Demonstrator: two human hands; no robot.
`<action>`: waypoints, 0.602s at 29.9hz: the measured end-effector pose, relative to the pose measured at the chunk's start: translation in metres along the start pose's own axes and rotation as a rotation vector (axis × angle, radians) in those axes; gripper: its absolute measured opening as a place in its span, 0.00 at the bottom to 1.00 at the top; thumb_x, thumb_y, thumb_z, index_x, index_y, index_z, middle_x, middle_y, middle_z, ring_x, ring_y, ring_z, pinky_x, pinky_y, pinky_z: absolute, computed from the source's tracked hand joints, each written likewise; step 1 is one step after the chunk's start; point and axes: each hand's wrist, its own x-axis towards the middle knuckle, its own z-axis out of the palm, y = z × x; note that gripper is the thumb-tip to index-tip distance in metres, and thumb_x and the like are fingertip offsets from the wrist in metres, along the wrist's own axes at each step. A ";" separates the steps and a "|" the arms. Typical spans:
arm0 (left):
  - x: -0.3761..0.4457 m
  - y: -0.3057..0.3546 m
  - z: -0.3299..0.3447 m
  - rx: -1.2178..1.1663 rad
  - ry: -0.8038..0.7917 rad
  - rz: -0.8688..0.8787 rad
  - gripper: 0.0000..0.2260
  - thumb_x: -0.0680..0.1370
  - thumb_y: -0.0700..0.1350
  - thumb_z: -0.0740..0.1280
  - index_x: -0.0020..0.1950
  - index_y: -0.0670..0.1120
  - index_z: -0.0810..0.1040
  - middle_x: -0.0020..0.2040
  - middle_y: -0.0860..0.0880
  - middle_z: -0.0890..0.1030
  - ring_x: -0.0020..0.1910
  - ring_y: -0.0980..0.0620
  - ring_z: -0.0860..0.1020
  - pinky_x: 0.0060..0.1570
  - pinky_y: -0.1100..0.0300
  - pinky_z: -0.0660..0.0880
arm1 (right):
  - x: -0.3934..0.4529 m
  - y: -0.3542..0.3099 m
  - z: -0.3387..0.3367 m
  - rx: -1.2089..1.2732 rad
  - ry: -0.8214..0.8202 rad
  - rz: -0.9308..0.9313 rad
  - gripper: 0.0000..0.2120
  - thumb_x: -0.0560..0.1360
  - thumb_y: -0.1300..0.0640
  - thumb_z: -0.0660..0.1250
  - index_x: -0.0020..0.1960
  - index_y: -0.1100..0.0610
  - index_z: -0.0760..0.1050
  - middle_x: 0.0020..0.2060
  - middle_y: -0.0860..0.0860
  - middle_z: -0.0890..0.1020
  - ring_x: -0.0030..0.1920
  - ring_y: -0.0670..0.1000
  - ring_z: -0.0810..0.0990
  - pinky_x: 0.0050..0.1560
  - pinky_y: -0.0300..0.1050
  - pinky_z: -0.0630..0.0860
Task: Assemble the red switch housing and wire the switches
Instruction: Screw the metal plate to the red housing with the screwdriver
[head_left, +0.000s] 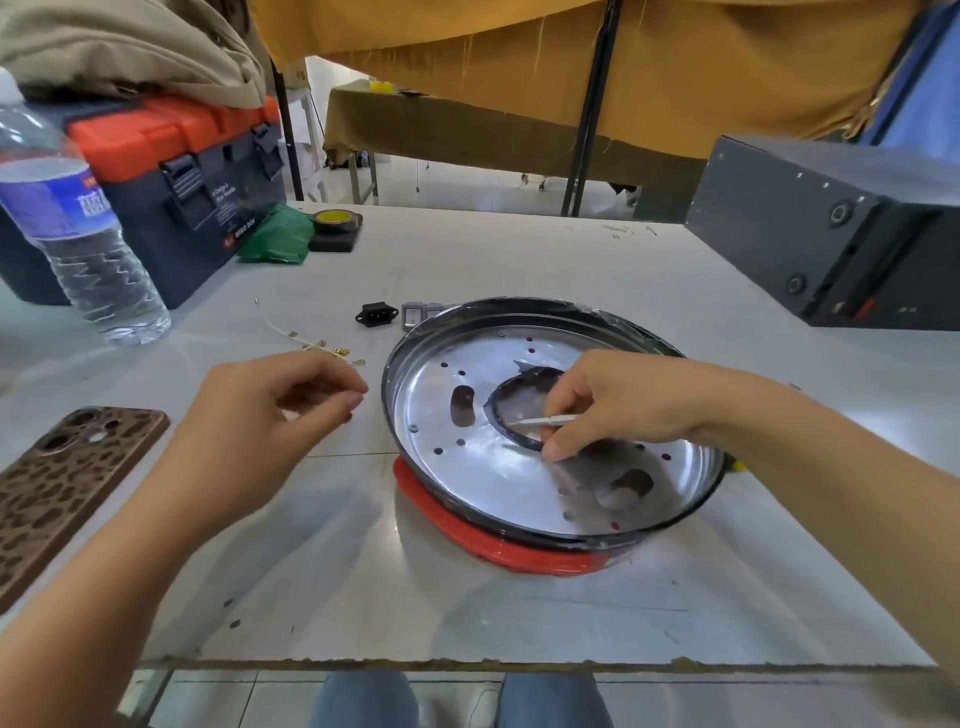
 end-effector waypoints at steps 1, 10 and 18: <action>0.001 0.006 0.001 -0.022 -0.012 0.030 0.10 0.73 0.37 0.71 0.42 0.53 0.81 0.39 0.58 0.83 0.40 0.62 0.80 0.43 0.75 0.73 | 0.001 0.000 0.000 0.003 -0.005 0.005 0.10 0.69 0.52 0.74 0.39 0.59 0.81 0.32 0.51 0.73 0.35 0.49 0.69 0.41 0.44 0.64; 0.007 0.040 0.012 -0.061 -0.135 0.166 0.07 0.73 0.45 0.69 0.46 0.57 0.81 0.41 0.58 0.81 0.42 0.56 0.79 0.43 0.70 0.73 | 0.005 -0.003 0.008 0.045 0.094 0.037 0.07 0.67 0.51 0.76 0.33 0.51 0.80 0.27 0.46 0.74 0.30 0.46 0.69 0.34 0.40 0.64; 0.014 0.059 0.024 -0.112 -0.397 0.251 0.03 0.74 0.54 0.69 0.43 0.57 0.81 0.40 0.59 0.82 0.42 0.55 0.80 0.41 0.63 0.75 | 0.000 0.001 0.009 0.038 0.134 -0.045 0.09 0.70 0.52 0.73 0.32 0.49 0.79 0.26 0.44 0.77 0.27 0.42 0.70 0.30 0.34 0.64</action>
